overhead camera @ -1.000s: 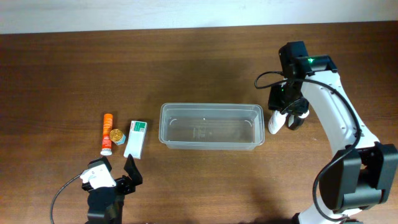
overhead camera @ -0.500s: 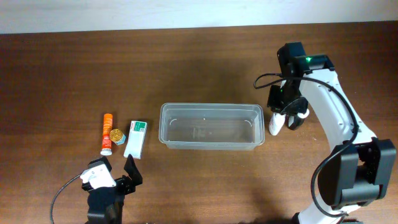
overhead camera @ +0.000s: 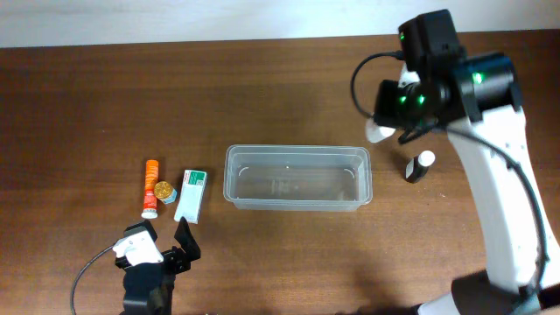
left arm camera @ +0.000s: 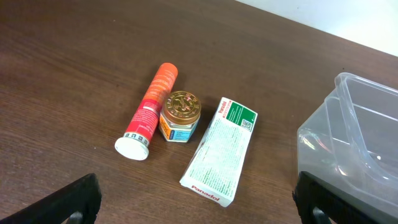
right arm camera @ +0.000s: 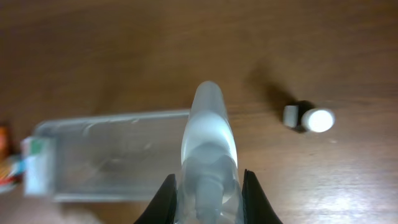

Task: Pack container
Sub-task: 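Carry the white bottle into the container's right end and release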

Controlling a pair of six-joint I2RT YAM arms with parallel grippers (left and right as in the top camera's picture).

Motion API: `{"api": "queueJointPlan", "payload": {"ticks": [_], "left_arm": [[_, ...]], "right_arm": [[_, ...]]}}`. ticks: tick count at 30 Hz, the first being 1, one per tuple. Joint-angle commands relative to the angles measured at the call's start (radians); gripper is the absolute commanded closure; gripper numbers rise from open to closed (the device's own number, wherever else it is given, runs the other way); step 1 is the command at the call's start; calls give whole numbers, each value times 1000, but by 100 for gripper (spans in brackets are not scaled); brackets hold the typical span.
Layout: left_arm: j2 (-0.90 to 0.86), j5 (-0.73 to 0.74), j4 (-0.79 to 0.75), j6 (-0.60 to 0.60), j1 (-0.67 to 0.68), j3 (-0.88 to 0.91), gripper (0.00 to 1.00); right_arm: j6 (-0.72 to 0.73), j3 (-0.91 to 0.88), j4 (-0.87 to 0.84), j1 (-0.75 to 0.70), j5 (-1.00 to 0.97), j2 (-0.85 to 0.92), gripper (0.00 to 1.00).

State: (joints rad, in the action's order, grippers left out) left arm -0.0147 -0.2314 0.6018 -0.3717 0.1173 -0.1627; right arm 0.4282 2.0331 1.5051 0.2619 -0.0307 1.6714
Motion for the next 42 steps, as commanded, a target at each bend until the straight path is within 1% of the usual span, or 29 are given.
{"api": "queueJointPlan", "payload": {"ticks": [1,5,8,16,19,22,23,27,29,31,34,37,39,41,42], "left_arm": [[9,8,0,-5,-2,4,1],[9,7,0,-5,-2,4,0],[9,7,0,-5,-2,4,0],[9,8,0,-5,-2,4,0],[9,8,0,-5,-2,4,0],[9,8,0,-5,-2,4,0],[9,7,0,-5,-2,4,0],[9,8,0,-5,-2,4,1],[9,8,0,-5,-2,4,1],[9,8,0,-5,-2,4,0],[9,8,0,-5,-2,4,1],[9,8,0,-5,-2,4,0],[9,7,0,-5,-2,4,0],[9,8,0,-5,-2,4,0],[9,8,0,-5,-2,4,0]], "right_arm": [[93,-12,27,64,0,8,96],[162,-112,15,107,0,30,96],[176,-219,-25,119,0,35,96],[175,-523,-288,109,0,35,96],[167,-605,-381,109,-1,35,96],[124,-640,-439,109,-1,35,95],[111,-641,-443,109,-4,35,90],[19,-624,-435,109,0,34,59],[-15,-591,-402,109,-1,29,51],[-29,-534,-354,109,-2,19,45],[-29,-418,-255,109,-9,-10,41],[-28,-320,-195,93,-33,-51,34],[-28,-278,-172,60,-69,-80,28],[-29,-269,-165,6,-103,-107,26],[-29,-269,-158,-28,-115,-114,20]]}}
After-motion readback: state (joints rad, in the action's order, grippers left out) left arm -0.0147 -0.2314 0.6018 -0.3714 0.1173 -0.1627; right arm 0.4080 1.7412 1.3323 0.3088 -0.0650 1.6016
